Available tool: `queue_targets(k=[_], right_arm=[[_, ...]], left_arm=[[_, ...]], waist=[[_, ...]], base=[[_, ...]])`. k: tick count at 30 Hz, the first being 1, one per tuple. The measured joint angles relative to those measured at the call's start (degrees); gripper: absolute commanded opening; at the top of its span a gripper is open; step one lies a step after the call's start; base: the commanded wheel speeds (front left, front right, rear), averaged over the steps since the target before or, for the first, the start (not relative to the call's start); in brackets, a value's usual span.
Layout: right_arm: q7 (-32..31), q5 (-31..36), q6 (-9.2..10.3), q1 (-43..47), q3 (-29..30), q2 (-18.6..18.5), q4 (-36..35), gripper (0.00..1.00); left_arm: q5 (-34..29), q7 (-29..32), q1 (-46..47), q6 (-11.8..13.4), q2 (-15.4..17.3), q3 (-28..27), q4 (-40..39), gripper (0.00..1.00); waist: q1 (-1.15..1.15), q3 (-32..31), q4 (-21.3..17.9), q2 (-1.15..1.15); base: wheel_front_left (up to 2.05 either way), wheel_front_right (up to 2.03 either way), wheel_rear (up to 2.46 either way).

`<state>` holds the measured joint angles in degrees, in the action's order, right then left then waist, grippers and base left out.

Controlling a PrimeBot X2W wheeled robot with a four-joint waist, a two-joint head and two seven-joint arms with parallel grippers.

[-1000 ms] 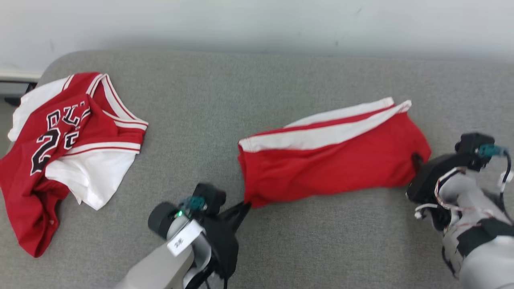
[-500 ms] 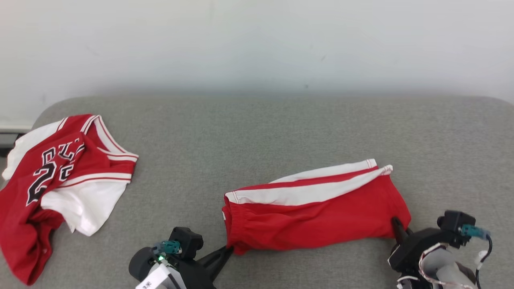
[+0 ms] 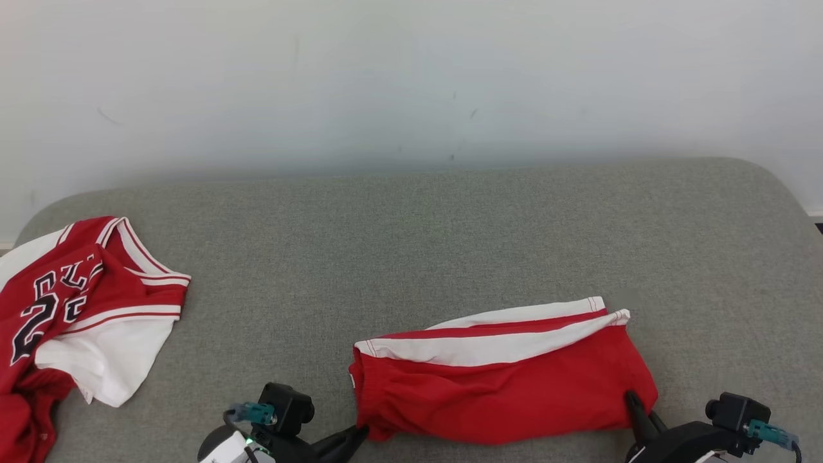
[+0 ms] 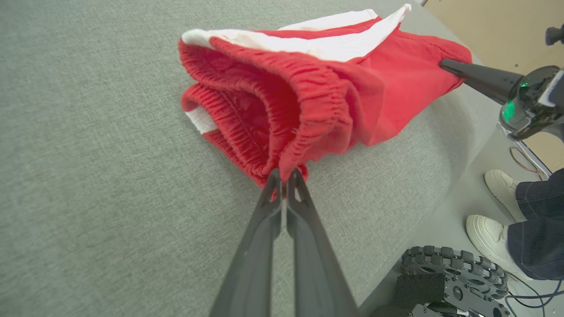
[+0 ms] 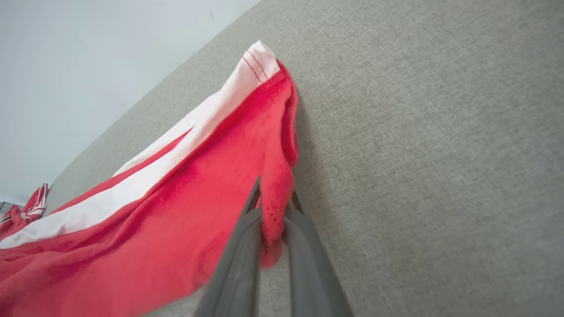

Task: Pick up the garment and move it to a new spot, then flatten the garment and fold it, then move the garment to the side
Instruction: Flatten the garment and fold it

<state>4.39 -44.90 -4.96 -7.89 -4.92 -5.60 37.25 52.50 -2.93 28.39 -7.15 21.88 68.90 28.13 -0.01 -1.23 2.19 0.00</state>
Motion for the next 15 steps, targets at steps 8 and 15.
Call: queue_targets(k=[8,15], right_arm=[[-3.9,0.1,2.05,3.6,-1.0,-0.2,-6.7,1.00],[-6.0,2.3,5.49,6.8,-2.0,-1.9,-10.5,1.00]], left_arm=[[2.2,3.7,0.0,0.1,0.7,-0.2,-0.8,1.00],[3.1,4.5,-1.5,3.8,1.1,-1.7,-0.9,1.00]], waist=[[0.00,0.4,0.2,0.00],[0.00,-0.3,0.7,0.00]], base=[[0.00,0.00,0.00],[0.00,0.00,0.00]])
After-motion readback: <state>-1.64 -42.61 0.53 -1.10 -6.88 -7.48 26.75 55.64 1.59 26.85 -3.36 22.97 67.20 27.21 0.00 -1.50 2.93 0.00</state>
